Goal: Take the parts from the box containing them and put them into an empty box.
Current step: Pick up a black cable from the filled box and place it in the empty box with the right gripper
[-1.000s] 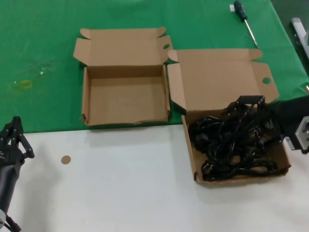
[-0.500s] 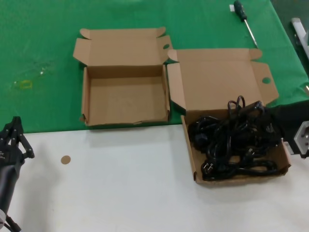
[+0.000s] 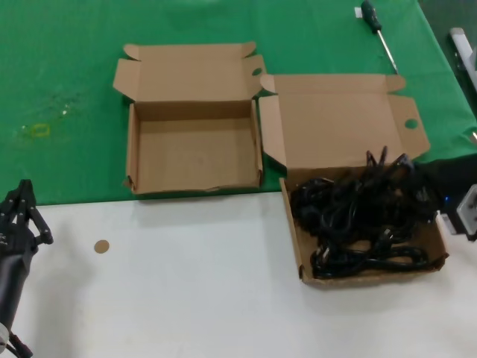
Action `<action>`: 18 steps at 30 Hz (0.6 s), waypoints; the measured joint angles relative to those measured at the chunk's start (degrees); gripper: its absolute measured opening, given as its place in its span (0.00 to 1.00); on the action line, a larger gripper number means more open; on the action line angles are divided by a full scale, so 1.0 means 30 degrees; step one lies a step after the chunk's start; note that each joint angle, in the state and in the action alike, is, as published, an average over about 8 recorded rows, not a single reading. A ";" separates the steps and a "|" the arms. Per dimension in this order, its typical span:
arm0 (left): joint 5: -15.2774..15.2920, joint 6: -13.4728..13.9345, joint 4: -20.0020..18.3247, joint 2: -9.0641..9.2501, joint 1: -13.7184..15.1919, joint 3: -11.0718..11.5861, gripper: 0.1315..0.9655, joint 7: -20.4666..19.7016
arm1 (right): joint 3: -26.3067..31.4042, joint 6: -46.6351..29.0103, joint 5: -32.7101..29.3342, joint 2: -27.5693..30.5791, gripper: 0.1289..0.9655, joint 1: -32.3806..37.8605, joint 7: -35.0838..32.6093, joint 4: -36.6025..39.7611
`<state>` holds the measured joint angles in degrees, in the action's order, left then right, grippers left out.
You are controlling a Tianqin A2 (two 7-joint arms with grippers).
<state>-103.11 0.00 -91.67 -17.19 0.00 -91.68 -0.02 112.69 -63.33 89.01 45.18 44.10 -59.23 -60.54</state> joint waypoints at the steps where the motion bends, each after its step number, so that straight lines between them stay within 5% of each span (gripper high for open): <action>1: 0.0000 0.0000 0.0000 0.0000 0.0000 0.0000 0.02 0.0000 | -0.0028 0.0043 -0.0048 0.0115 0.13 -0.0011 0.0318 -0.0203; 18: 0.0000 0.0000 0.0000 0.0000 0.0000 0.0000 0.02 0.0000 | -0.0231 -0.0165 -0.0847 0.1153 0.07 0.1354 0.8711 -0.2984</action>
<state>-103.11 0.00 -91.67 -17.19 0.00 -91.68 -0.02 112.00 -63.83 86.47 48.64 48.16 -33.10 -69.49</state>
